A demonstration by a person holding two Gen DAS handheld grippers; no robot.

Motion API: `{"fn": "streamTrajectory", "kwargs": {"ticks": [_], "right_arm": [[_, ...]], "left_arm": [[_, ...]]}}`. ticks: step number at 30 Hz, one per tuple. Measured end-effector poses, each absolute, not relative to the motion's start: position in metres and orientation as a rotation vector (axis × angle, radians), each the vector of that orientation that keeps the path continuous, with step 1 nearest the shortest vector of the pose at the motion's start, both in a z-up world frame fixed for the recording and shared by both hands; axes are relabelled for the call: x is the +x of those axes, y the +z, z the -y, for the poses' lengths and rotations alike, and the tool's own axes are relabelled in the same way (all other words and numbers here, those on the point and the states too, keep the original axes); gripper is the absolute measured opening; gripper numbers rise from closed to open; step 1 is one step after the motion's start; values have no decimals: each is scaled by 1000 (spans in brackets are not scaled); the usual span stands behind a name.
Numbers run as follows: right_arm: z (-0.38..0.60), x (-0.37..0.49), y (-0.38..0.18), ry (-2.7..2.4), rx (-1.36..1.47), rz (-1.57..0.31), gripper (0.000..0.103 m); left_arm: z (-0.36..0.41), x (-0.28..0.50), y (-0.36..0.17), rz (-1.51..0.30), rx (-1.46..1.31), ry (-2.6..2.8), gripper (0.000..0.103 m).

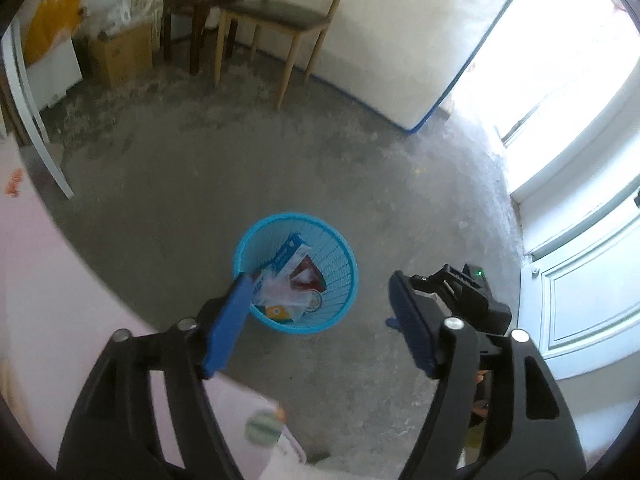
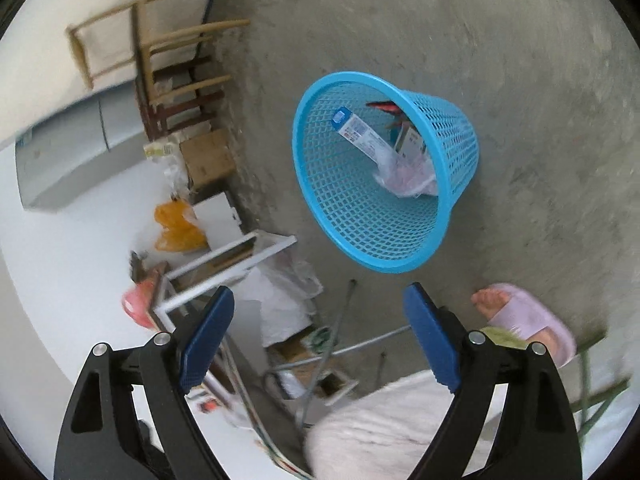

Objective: Collect trash
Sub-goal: 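Move both open tools back over the tan cloth and clear container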

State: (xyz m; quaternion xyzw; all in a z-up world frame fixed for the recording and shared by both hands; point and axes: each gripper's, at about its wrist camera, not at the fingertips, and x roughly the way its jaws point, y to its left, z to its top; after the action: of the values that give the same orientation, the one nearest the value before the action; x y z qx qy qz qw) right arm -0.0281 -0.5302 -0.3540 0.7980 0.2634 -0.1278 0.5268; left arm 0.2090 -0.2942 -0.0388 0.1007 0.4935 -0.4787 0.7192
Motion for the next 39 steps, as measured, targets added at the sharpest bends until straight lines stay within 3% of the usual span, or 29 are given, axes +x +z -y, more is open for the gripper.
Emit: {"fn": "streamTrajectory", "kwargs": {"ticks": [7,12,16,25,32,39], "right_arm": [[514,-27,-271,-376,1535,-717,89],[484,-7,-185,-489,1101,-787,96],[440,26,-132,-543,784,-847,97],[297,105,-62,-342,247,-842,97],[233,124,-25,-115,174,-706,97],[210,146,-23,43,269,-763,96]], "left_arm": [[197,178,-3,-967,165,-1023,85],[127,170,7,-955,91,-916,88],[59,165,16,-904,-5,-788,94],[-80,170,15,-821,-168,-501,95],[-142,178,-3,-775,-290,-448,95],[-144,208,-9,-718,-305,-491,94]]}}
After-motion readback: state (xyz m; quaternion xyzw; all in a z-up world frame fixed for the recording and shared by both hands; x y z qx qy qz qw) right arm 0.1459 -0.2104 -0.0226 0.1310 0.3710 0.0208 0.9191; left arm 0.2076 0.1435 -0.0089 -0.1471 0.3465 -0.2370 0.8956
